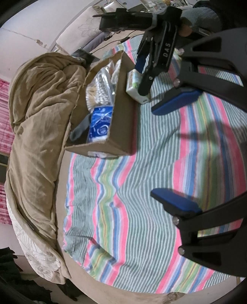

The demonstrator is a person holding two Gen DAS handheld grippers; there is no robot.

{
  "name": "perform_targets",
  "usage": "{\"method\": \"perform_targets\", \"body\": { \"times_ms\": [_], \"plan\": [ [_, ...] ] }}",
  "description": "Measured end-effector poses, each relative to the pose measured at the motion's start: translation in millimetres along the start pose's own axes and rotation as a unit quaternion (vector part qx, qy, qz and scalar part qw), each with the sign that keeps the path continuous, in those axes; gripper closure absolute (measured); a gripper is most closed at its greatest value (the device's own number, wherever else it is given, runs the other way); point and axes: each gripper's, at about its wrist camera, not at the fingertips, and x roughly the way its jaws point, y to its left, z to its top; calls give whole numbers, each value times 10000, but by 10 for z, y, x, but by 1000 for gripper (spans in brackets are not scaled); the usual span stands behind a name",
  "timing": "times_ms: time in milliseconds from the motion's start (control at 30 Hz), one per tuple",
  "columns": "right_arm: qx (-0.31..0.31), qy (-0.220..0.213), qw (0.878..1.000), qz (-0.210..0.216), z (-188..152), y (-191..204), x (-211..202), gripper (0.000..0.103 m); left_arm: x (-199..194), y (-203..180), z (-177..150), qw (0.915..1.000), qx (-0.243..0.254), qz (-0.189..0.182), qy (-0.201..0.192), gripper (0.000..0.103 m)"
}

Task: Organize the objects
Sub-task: 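Grasp the small cartoon tissue pack with the right tool, then lower the cartoon tissue pack into the box and open the right tool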

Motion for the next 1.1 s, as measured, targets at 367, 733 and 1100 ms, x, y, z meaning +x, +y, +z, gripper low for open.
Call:
{"method": "perform_targets", "body": {
  "times_ms": [367, 733, 1100],
  "plan": [
    [-53, -260, 9996, 131, 8, -92, -314, 36, 2, -166, 35, 9999, 152, -1, -1, 23],
    [30, -726, 9973, 48, 107, -302, -844, 36, -27, -356, 121, 9995, 293, -39, -79, 23],
    [202, -875, 9959, -81, 302, -553, -931, 36, -75, -431, 277, 9991, 361, -35, -208, 23]
  ]
}}
